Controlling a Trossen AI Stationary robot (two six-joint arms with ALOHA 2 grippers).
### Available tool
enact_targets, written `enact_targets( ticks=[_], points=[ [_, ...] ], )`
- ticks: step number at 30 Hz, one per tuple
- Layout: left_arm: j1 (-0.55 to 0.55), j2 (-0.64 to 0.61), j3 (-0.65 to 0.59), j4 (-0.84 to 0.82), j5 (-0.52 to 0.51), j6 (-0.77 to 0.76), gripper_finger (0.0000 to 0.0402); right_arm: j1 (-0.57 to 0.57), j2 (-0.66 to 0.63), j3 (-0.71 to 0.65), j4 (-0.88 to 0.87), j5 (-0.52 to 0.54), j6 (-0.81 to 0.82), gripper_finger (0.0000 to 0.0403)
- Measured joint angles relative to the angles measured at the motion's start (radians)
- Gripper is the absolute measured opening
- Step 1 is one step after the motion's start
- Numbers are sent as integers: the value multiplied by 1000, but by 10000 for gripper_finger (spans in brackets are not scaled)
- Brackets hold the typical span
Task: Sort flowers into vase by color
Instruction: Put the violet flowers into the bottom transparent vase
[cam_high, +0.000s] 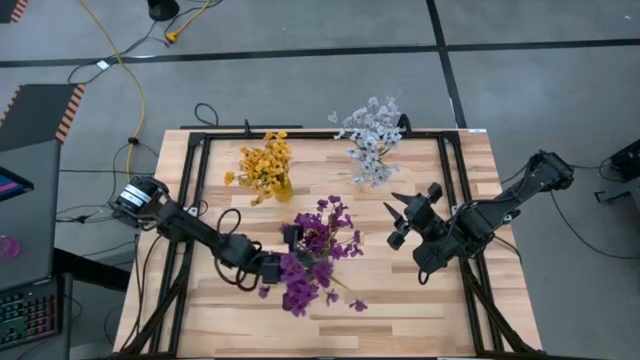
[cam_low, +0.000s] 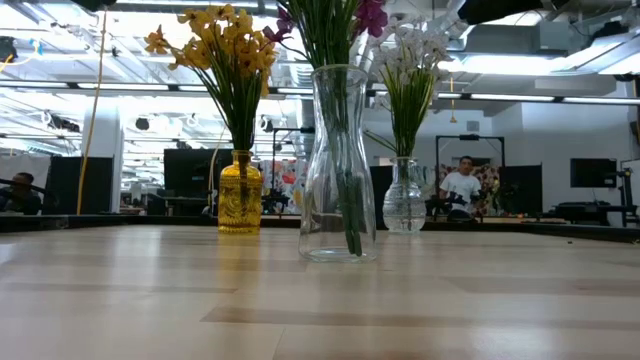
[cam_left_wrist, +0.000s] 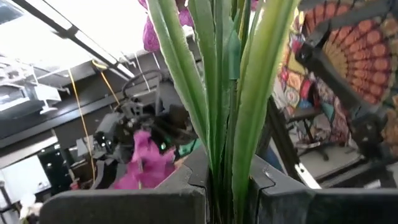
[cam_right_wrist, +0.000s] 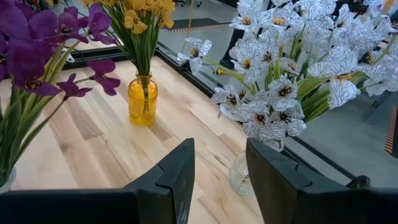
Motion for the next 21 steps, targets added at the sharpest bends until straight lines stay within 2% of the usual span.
enact_targets(
  ticks=[10,21],
  points=[
    [30,0,0,-105,3,-31,22,0,0,0,0,0,0,169],
    [71,0,0,-235,3,-178,22,-1,0,1,0,-4,-1,169]
  ],
)
